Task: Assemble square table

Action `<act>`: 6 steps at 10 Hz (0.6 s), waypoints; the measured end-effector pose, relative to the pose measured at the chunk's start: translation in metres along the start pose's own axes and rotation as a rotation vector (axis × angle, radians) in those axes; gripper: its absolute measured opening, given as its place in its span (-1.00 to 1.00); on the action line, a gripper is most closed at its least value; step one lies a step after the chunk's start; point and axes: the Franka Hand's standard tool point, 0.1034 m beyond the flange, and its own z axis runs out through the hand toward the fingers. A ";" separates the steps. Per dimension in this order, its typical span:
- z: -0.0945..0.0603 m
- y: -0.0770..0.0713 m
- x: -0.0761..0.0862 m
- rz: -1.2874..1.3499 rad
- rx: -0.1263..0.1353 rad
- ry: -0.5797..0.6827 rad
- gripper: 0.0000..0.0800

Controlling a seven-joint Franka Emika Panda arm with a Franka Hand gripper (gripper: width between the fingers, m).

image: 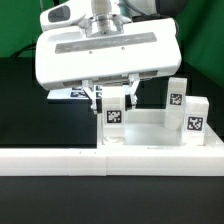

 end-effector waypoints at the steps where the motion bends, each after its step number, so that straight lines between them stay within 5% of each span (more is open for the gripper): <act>1: 0.000 0.000 -0.003 0.020 -0.018 0.004 -0.28; 4: 0.000 -0.001 -0.003 0.038 -0.054 0.006 -0.27; 6: 0.001 -0.001 -0.003 0.043 -0.048 -0.011 -0.27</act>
Offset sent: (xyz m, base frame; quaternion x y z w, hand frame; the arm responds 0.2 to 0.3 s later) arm -0.0133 0.0129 -0.0130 -0.0530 0.0066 0.0429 0.9976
